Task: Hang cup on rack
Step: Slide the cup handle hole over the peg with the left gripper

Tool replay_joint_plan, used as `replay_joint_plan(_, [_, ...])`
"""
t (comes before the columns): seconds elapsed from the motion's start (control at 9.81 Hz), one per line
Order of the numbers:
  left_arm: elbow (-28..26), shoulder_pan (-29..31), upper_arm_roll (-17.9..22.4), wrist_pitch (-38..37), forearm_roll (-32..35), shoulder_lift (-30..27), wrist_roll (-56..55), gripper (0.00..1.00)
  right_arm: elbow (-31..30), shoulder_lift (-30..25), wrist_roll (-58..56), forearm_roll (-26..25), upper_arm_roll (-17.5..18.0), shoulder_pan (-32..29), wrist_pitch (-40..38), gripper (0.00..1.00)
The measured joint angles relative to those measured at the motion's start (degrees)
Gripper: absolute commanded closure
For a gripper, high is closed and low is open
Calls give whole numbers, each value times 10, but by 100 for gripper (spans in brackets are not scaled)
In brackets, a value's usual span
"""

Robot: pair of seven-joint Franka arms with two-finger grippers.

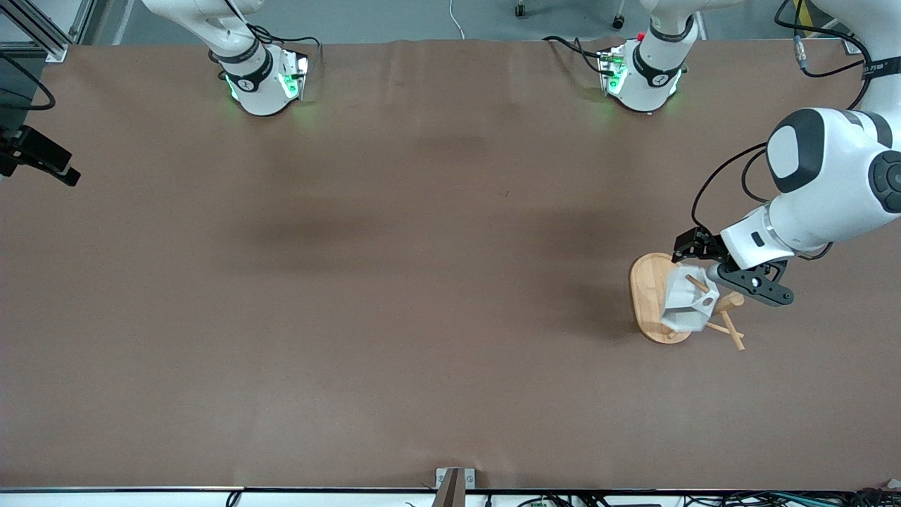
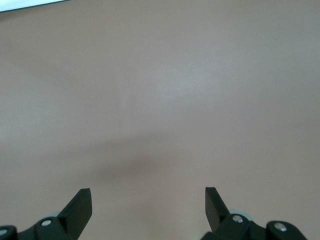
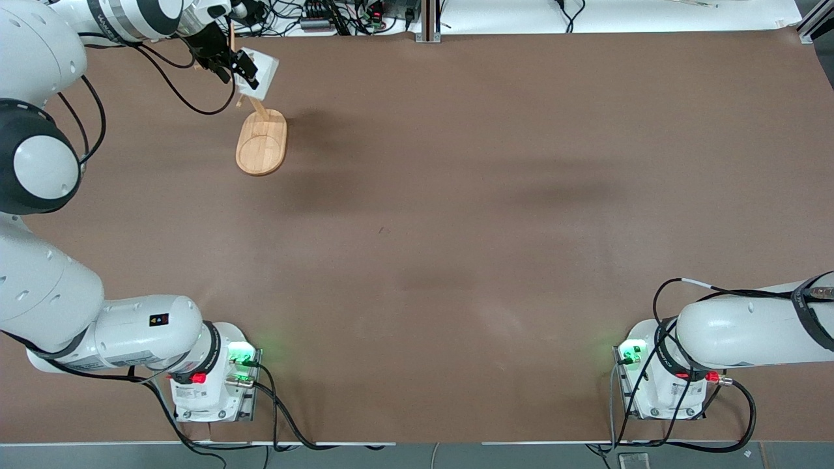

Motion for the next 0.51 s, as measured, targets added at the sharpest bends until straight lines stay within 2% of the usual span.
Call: replay_joint_plan(0.51, [28,-4,-2,-13,0,-12,-27,0,0,1,0,0,0,0,0,0])
